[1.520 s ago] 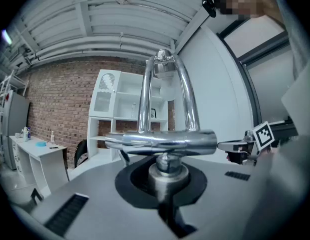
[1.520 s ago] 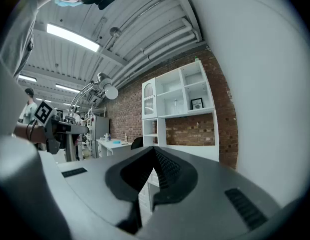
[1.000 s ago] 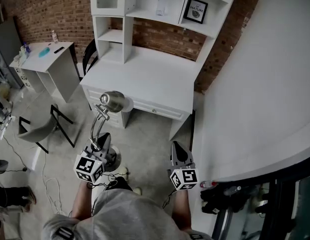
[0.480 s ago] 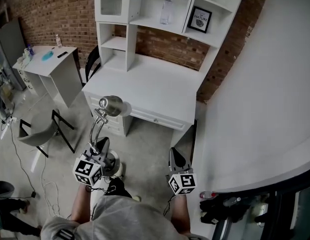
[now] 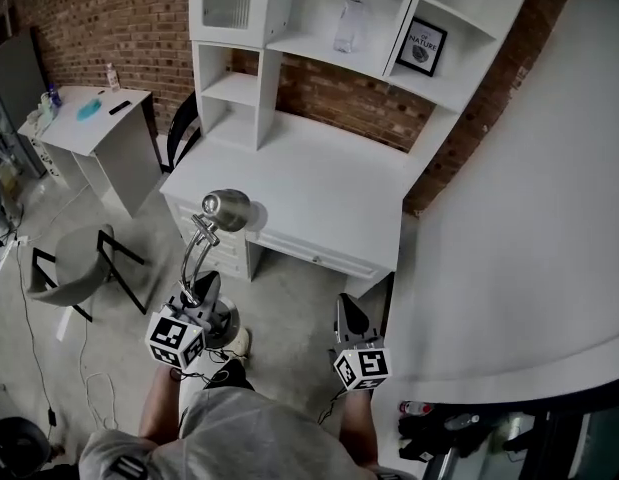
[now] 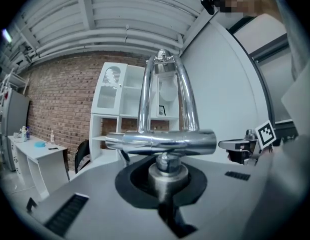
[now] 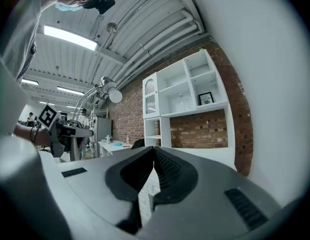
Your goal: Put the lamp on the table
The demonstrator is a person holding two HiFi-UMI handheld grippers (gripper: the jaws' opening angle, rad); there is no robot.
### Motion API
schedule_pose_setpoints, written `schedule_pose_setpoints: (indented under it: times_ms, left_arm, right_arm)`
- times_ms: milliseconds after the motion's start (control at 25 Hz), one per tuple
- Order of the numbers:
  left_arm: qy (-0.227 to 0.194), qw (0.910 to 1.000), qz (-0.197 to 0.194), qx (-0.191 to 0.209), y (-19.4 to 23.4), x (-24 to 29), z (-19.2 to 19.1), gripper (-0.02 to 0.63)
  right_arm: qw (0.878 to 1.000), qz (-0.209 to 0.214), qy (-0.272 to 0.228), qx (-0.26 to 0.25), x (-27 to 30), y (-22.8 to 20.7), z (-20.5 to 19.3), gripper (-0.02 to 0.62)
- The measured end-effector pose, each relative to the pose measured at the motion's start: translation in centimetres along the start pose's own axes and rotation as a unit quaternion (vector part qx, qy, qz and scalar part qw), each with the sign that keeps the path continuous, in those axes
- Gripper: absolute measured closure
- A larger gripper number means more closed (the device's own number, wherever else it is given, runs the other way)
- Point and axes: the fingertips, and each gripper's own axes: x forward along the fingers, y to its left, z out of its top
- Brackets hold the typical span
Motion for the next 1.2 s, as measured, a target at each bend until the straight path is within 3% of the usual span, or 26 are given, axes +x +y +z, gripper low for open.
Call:
schedule_pose_setpoints:
  times_ms: [360,840,1200]
  left_arm:
    - [0.009,0.9996,-0.027,0.0,6.7,8.1,2.6,0.604]
    - [-0.011,0.9984,-0.056,0.004,13.2,14.4,3.2,0.604]
    - [0.001,0.9969,-0.076,0.02,17.9,17.2,2.8,0.604]
  right_arm:
    - [1.0,-0.019,0.005,0.001,10.4,-1.9,2.8,0.572]
    - [0.999,-0.032,0.005,-0.002,19.9,-2.1,1.9,0.572]
    - [0.998,-0.057,-0.001,0.0,24.4,-1.5,1.4,0.572]
